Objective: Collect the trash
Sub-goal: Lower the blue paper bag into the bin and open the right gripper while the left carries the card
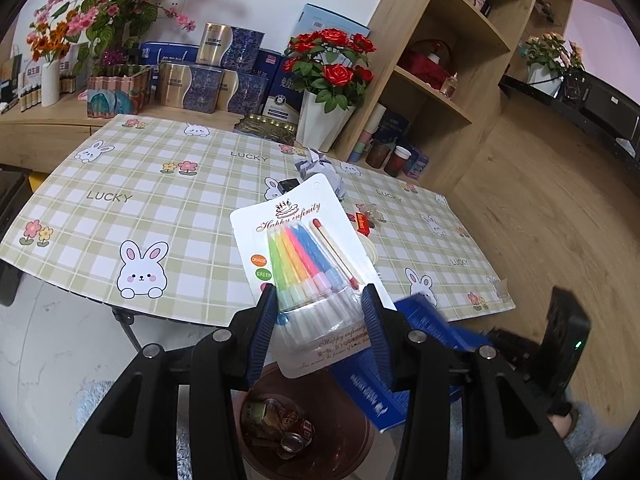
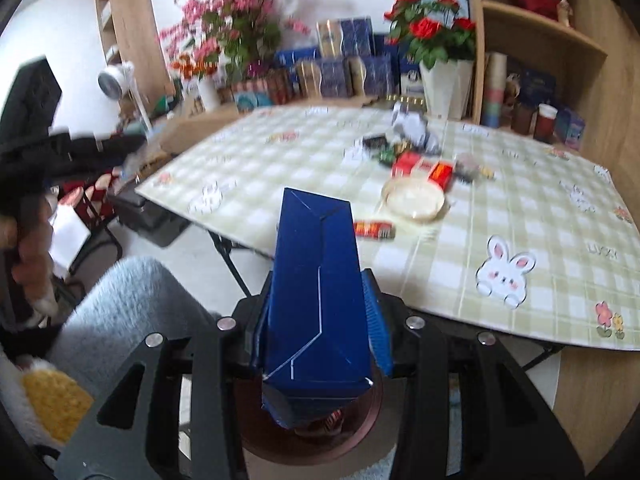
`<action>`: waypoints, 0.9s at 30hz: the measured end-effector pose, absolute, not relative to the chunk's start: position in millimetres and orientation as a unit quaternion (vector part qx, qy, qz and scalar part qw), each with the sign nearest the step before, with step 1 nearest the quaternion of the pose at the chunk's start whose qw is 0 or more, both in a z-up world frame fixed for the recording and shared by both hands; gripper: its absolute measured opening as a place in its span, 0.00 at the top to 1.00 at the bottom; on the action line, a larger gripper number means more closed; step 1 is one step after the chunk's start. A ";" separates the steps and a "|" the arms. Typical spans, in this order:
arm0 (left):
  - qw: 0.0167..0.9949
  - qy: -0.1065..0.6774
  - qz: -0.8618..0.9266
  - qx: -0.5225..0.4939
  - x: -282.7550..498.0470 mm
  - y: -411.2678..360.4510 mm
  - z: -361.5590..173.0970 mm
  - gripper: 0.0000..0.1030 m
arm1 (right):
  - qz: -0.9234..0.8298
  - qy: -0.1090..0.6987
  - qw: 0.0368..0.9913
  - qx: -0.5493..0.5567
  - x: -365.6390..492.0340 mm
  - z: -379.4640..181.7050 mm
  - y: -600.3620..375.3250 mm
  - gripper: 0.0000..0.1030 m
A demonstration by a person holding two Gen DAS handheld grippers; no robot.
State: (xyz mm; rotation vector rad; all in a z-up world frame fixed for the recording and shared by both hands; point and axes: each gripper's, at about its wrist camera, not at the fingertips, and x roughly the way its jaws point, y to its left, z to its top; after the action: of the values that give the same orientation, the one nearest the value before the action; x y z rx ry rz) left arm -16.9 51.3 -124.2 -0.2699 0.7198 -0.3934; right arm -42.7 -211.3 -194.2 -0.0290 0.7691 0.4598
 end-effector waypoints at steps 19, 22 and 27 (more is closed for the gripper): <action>0.890 0.387 -0.191 -0.149 0.4 51.6 -162.8 0.58 | 0.198 0.446 0.871 -0.054 -22.9 -249.5 -193.3 0.58; 0.887 0.390 -0.196 -0.150 0.9 49.6 -165.0 0.58 | 0.222 0.432 0.874 -0.017 -24.6 -243.3 -196.5 0.41; 0.886 0.392 -0.198 -0.147 0.5 47.1 -166.4 0.58 | 0.229 0.389 0.892 0.009 -27.0 -220.8 -199.8 0.09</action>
State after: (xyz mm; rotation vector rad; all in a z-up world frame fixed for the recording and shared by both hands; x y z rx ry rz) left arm 0.5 47.1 -166.4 -0.3061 0.8146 -0.4113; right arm -27.0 -199.8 -220.8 0.0178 0.8072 0.4762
